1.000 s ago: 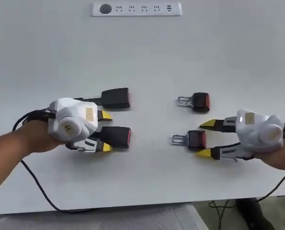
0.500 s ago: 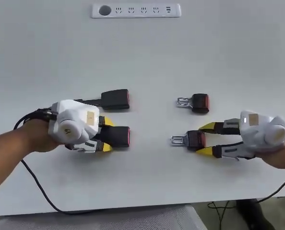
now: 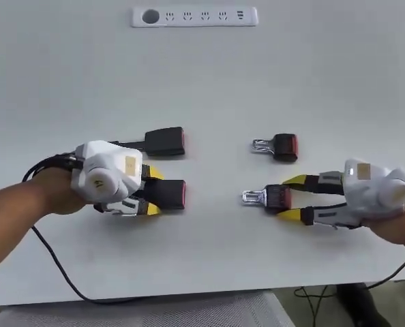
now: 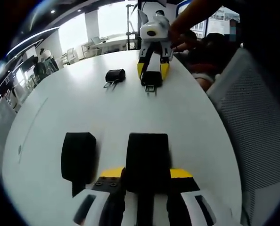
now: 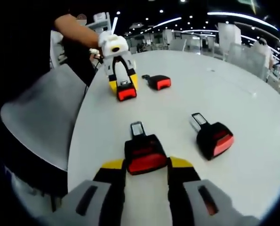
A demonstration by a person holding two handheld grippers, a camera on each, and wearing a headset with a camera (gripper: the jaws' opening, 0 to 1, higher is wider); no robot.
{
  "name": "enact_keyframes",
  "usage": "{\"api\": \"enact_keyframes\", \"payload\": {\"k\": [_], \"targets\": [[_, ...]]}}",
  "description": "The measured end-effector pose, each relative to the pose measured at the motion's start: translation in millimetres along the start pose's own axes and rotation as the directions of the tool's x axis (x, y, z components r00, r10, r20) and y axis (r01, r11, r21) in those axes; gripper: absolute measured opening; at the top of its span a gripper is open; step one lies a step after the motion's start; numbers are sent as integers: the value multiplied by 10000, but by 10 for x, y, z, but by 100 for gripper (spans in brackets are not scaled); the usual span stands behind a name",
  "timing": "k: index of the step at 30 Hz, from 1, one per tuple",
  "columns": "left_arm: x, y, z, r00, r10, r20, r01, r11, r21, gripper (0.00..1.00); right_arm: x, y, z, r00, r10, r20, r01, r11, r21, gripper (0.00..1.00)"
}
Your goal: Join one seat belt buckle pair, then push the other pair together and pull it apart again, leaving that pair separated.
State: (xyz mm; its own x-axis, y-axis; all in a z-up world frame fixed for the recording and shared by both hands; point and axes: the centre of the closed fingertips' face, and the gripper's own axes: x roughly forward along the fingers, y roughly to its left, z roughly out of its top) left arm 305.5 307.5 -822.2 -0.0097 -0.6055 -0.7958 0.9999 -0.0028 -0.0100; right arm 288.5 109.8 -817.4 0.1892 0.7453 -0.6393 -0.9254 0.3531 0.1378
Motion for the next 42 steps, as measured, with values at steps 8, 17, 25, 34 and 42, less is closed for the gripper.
{"api": "enact_keyframes", "payload": {"k": [8, 17, 25, 34, 42], "targets": [[-6, 15, -17, 9999, -72, -151, 72, 10000, -16, 35, 162, 7, 126, 9995, -11, 324, 8, 10000, 95, 35], [0, 31, -22, 9996, -91, -273, 88, 9999, -105, 35, 445, 34, 321, 9972, 67, 751, -74, 9999, 96, 35], [3, 35, -19, 9995, -101, -299, 97, 9999, -138, 35, 668, 50, 440, 9964, 289, 800, -282, 9996, -99, 35], [12, 33, -31, 9995, -99, -305, 94, 9998, -158, 35, 888, 130, 615, 9955, 460, 830, -431, 9984, -361, 35], [13, 30, -41, 9995, -141, -288, 138, 9998, -131, 35, 966, 187, 691, 9955, 391, 865, -350, 9982, -477, 35]]}}
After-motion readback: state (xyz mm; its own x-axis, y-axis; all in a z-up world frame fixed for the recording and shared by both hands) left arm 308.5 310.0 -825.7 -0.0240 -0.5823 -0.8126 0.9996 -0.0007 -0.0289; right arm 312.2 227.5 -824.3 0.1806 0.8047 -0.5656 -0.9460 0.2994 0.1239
